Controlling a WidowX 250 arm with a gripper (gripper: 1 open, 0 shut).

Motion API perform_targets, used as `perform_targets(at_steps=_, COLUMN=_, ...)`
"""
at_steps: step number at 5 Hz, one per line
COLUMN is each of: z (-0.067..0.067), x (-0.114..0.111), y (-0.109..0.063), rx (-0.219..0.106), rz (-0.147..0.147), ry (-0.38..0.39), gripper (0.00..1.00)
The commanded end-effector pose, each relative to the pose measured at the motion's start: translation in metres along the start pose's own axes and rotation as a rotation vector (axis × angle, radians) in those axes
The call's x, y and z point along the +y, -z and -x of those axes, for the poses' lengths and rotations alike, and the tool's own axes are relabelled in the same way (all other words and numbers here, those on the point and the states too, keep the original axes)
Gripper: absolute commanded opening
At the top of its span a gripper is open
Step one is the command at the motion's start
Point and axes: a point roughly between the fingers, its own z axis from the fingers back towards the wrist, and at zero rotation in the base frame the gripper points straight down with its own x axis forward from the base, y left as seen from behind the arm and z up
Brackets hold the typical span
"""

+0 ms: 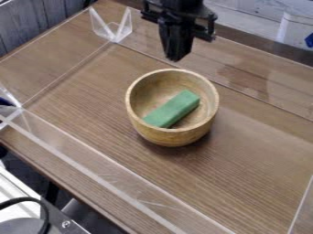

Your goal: Remove the green block from inside the brown bowl and put it on the table

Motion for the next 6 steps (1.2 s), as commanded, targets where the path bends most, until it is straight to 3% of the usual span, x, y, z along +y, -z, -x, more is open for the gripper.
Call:
perform_targets(at_steps=1, z=-0.001, x=0.003, y=-0.007, rx=-0.044, rz=-0.006, ry=0.002, gripper=0.00)
perform_targets(at_steps=2, z=0.000, x=0.004, y=-0.002, rx=-0.036, rz=-0.002, ry=0.001, gripper=0.00)
perform_targets(at_steps=3, z=0.001, x=0.005, y=0.003, rx=-0.026, rz=0.000, ry=0.000, gripper=1.00)
perform_targets(at_steps=4, z=0.002, x=0.005, y=0.008, rx=-0.018, rz=0.005, ry=-0.001, gripper=0.00)
perform_targets(at_steps=6, z=0.003, x=0.006, y=0.012, rx=-0.010, rz=0.008, ry=0.001, gripper=0.00)
